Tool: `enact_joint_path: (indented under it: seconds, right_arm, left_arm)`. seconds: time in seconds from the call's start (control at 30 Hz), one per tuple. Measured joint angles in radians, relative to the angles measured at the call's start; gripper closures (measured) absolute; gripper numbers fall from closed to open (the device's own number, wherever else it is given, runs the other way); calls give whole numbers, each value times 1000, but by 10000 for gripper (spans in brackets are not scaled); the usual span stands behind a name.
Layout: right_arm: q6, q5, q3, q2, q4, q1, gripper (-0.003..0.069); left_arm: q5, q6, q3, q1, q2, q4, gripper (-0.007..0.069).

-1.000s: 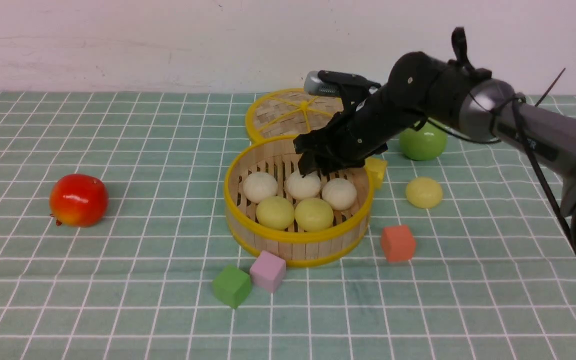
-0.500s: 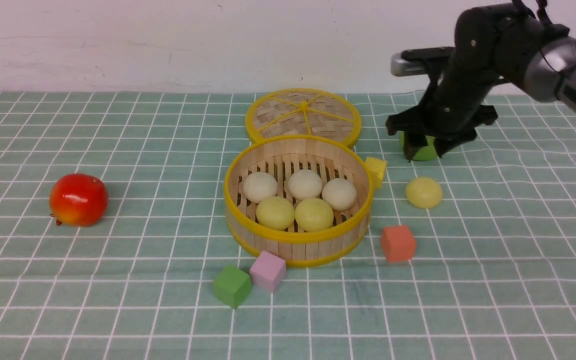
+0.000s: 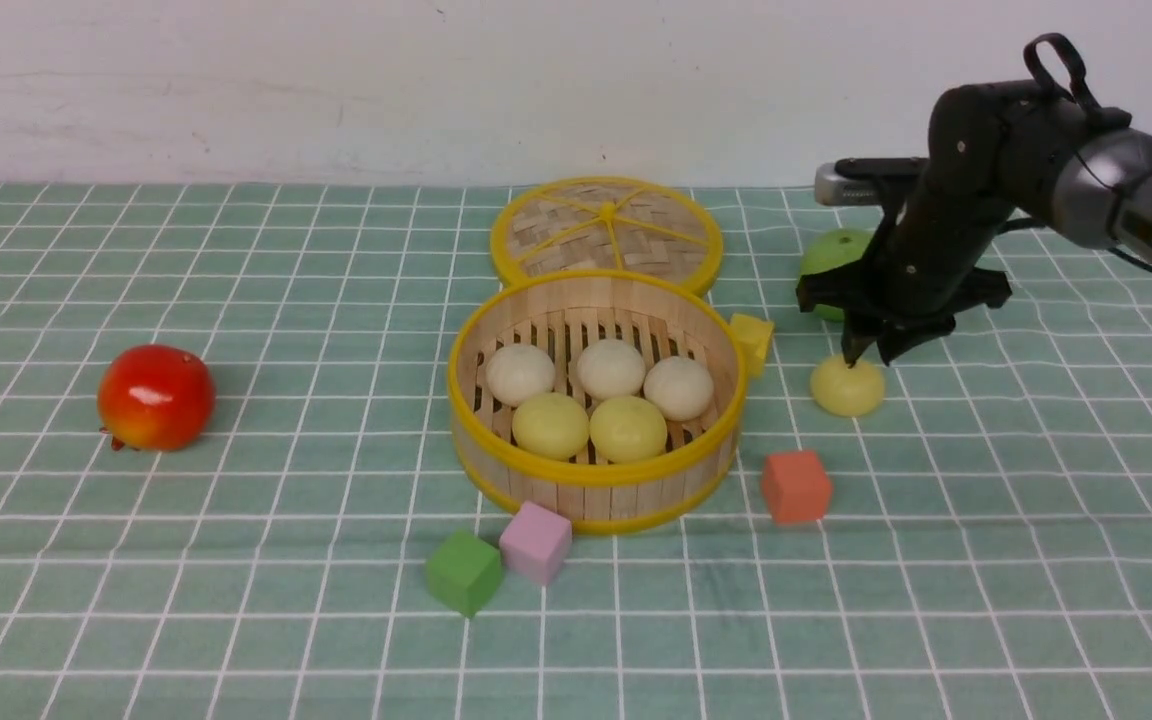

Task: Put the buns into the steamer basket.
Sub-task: Use the right arm to grab a steamed stuffed bun

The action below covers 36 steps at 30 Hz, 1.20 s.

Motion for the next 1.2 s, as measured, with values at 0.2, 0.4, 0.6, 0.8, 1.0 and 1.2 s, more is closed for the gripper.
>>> enact_joint_path:
  seconds: [0.2, 0.4, 0.6, 0.8, 1.0, 1.2]
  right_arm:
    - [-1, -2, 0, 4, 23, 1, 428]
    - [-1, 0, 0, 20, 31, 1, 422]
    - [-1, 2, 0, 20, 32, 1, 446]
    - [-1, 6, 0, 20, 32, 1, 636]
    - [-1, 7, 0, 19, 38, 1, 669]
    - [-1, 11, -7, -14, 76, 1, 669]
  left_arm:
    - [0, 0, 0, 0, 0, 0, 386]
    - [0, 0, 0, 0, 0, 0, 386]
    - [0, 0, 0, 0, 0, 0, 386]
    - [0, 0, 0, 0, 0, 0, 386]
    - [0, 0, 0, 0, 0, 0, 386]
    - [0, 0, 0, 0, 0, 0, 386]
